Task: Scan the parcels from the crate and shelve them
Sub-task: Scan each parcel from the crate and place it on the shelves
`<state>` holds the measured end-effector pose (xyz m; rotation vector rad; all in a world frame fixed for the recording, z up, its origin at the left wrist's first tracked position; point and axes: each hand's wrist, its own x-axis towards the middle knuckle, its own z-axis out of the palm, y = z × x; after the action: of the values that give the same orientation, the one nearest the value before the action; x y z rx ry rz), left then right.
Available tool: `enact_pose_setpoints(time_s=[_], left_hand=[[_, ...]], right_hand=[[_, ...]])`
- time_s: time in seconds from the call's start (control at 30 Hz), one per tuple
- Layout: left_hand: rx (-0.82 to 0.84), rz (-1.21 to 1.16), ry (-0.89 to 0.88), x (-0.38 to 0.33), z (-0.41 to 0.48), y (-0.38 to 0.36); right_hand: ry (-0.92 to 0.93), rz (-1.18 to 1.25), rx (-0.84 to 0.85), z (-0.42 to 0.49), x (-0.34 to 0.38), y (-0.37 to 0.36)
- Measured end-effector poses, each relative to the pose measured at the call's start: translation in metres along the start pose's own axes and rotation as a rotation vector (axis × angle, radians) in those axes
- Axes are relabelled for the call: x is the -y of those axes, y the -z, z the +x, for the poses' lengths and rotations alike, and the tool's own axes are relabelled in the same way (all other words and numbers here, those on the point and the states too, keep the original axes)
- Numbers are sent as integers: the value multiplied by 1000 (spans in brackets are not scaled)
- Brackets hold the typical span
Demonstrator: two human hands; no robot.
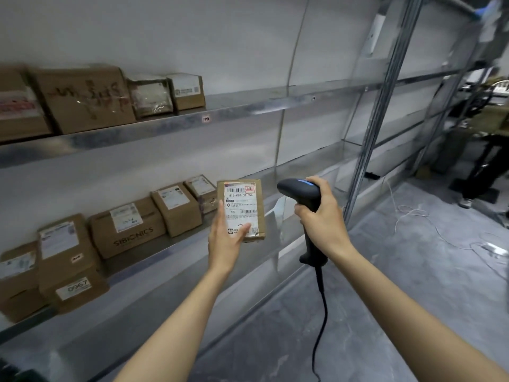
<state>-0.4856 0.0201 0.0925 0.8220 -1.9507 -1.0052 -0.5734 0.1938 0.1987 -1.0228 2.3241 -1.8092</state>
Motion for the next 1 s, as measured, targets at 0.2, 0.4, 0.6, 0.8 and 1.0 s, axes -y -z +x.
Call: enact_pose_setpoints(time_s=[0.2,0.4,0.6,0.8,1.0], left_hand=[[-41,27,31,3,19,-28],[-132,34,70,-8,36,-65],[-255,61,130,-32,46,-107],[-385,68,203,-53,52,-142],[-455,94,241,-56,53,-166]], right_hand=[[23,33,36,38,-22,2],[77,82,109,84,-47,20],[113,120,257,130,-68,51],[130,164,401,161,-88,73],[145,193,481,179,-100,73]])
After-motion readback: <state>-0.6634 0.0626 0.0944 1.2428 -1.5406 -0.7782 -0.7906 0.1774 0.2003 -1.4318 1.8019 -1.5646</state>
